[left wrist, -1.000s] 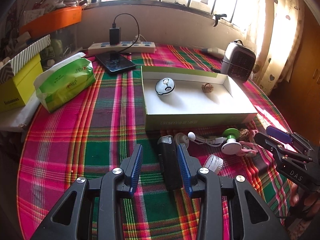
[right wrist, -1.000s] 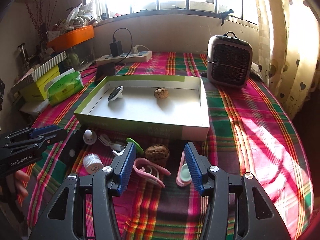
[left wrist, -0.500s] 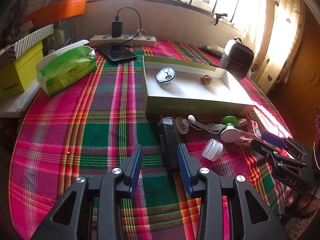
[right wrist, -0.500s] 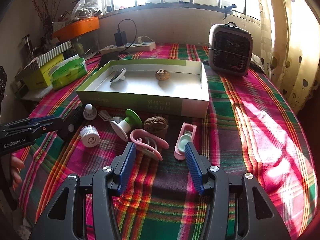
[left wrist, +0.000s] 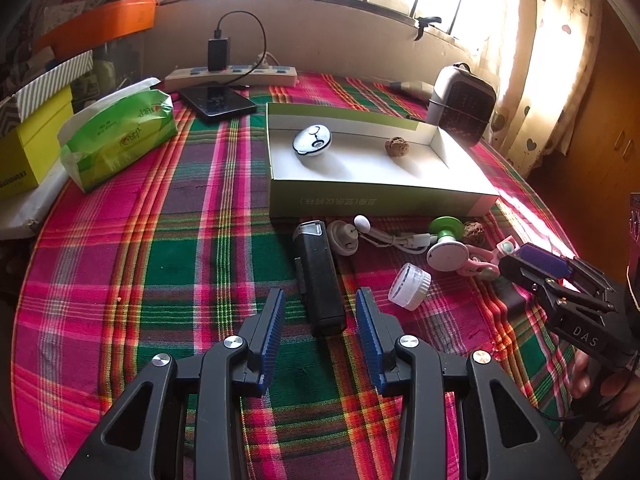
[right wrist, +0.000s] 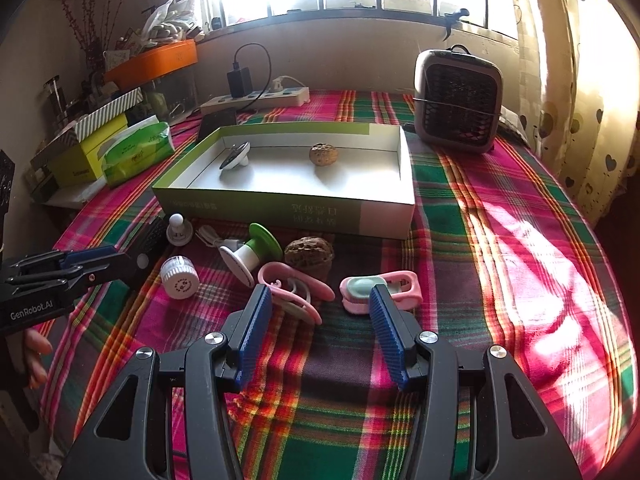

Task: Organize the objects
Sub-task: 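Move the left tool to the black rectangular device while the right tool approaches the pink-and-mint clip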

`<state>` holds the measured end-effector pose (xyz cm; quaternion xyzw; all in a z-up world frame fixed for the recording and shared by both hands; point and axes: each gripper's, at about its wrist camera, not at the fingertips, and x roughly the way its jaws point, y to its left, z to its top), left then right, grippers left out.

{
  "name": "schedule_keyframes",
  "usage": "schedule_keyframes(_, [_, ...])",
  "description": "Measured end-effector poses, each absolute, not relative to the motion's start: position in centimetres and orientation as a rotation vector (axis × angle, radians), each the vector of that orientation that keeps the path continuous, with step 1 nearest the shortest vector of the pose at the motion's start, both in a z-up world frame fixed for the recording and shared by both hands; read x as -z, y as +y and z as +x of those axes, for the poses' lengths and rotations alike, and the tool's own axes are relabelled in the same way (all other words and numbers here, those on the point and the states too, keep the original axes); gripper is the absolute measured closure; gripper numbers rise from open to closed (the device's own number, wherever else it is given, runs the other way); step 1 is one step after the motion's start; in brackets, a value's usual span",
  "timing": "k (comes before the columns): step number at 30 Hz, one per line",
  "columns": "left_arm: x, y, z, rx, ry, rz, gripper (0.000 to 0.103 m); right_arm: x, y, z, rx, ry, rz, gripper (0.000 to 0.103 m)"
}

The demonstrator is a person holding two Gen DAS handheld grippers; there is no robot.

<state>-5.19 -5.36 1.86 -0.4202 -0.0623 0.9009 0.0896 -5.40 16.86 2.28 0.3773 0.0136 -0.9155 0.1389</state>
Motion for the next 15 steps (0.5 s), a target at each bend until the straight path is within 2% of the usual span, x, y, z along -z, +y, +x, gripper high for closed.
schedule_keyframes(8, [-1.1, -5.6, -5.7, -2.681, -0.194, -1.285, 0.068, -1.8, 19.0, -6.8, 2.699, -0.095, 1.157, 0.051])
schedule_keyframes(15, [-0.7, -5.4, -5.9, -2.676, -0.190, -1.301, 0.068, -1.6, 19.7, -7.8, 2.717, -0.128, 1.194, 0.051])
